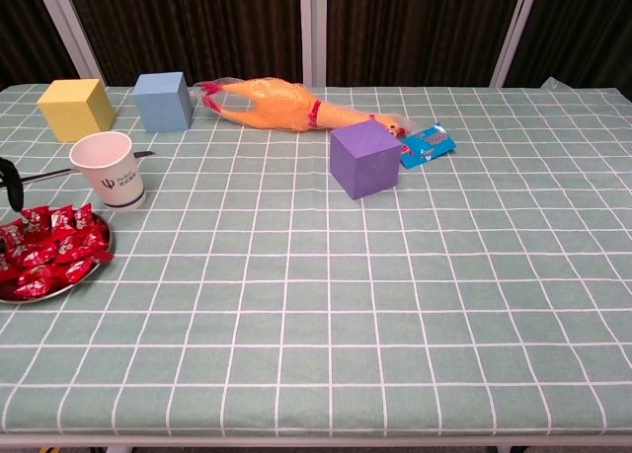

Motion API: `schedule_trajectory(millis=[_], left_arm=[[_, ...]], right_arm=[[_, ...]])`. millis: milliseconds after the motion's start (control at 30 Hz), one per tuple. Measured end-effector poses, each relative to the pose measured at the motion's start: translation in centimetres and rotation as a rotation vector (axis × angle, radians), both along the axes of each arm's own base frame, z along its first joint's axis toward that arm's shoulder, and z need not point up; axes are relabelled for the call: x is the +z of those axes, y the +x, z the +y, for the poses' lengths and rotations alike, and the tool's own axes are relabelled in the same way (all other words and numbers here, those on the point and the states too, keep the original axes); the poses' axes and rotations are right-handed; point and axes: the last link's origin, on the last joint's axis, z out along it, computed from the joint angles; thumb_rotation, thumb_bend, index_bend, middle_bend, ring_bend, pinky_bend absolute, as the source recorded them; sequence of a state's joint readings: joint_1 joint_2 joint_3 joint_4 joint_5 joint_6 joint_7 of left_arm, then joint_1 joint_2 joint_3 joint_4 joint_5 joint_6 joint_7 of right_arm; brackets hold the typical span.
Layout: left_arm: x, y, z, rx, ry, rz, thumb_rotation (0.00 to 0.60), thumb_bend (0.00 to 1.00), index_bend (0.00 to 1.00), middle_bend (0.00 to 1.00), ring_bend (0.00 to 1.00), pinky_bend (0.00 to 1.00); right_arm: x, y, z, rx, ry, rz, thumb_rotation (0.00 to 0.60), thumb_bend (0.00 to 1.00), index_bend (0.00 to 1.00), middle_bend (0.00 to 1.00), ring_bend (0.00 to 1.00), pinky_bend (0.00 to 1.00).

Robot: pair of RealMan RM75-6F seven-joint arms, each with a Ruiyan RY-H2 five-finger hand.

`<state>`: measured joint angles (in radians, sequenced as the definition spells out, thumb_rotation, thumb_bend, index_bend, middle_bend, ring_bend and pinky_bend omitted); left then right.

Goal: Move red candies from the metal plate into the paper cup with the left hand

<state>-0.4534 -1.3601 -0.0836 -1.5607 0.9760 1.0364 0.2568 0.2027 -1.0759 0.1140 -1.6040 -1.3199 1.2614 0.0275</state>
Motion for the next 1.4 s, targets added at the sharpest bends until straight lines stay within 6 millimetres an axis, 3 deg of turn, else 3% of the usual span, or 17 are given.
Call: schedule_trajectory(millis=[233, 533, 1400], left_arm=[[0.8, -0.4, 2.4, -0.002, 0.079, 0.042, 0.600, 0.22, 0.52, 1.00, 1.00, 1.00], [-0.1, -1.6, 3.9, 0.057, 0.098, 0.062, 0.600, 0.23, 0.52, 1.00, 1.00, 1.00], [-1.6, -1.8, 4.3, 0.149, 0.022, 0.009, 0.600, 0.21, 0.50, 1.00, 1.00, 1.00]], right_arm=[[0.1, 0.0, 0.1, 0.001, -0.002, 0.000, 0.499, 0.00, 0.00, 0.00, 0.00, 0.00], [0.1, 0.2, 0.1, 0.006, 0.001, 0.000, 0.496, 0.00, 0.00, 0.00, 0.00, 0.00], [0.3, 0.2, -0.1, 0.004, -0.005, 0.004, 0.501, 0.00, 0.00, 0.00, 0.00, 0.00]])
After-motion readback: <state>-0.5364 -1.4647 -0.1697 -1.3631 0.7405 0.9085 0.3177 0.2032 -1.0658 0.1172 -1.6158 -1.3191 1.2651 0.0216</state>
